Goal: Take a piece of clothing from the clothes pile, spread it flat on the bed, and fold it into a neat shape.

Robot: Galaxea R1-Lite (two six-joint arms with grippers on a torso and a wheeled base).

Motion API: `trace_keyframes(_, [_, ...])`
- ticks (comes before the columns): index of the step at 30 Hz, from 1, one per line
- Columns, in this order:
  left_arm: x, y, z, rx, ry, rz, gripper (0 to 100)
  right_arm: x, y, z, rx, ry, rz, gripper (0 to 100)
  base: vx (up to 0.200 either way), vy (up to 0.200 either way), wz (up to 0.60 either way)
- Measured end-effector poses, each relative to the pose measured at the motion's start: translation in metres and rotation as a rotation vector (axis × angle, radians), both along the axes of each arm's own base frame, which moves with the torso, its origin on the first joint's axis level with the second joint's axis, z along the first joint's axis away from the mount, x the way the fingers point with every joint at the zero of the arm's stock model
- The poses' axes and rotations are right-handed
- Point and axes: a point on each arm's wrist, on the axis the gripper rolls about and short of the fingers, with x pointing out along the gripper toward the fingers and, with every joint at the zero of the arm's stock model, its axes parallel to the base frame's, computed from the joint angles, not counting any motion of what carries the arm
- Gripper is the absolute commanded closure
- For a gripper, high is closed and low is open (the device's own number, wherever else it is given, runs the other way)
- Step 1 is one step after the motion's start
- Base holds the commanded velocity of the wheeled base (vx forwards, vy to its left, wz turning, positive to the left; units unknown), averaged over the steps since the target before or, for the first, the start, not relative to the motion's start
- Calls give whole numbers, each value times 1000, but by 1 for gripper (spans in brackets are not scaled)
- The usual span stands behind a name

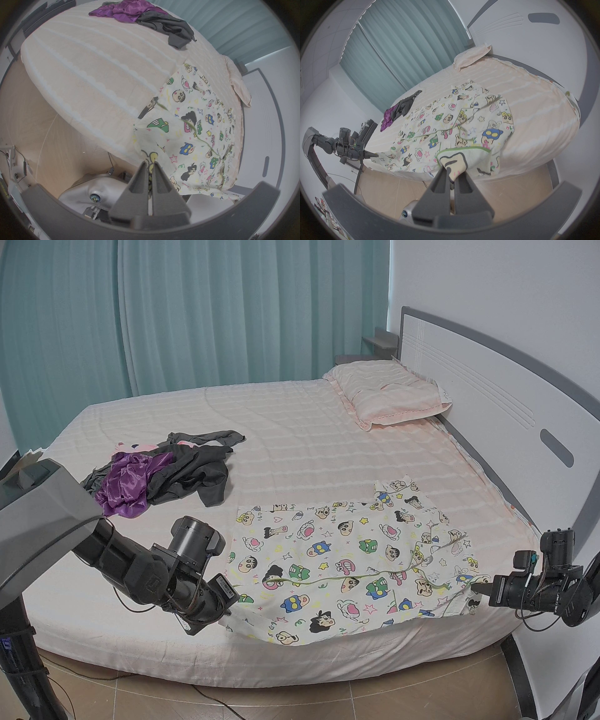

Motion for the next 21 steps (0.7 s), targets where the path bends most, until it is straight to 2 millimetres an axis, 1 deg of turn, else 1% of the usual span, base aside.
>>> trace_keyframes(6, [9,3,9,-22,-19,37,100,13,-4,4,2,-33,-15,100,0,0,0])
trace_keyframes(13, [18,2,21,-79,16,65,100,29,-8,11,30,-71,-50,100,0,0,0])
trace_keyframes(18, [21,3,28,-123,48,81,100,31,-12,15,43,-101,-76,100,0,0,0])
trace_keyframes(21, [17,5,30,-131,92,73,100,29,-16,17,45,-112,-91,100,0,0,0])
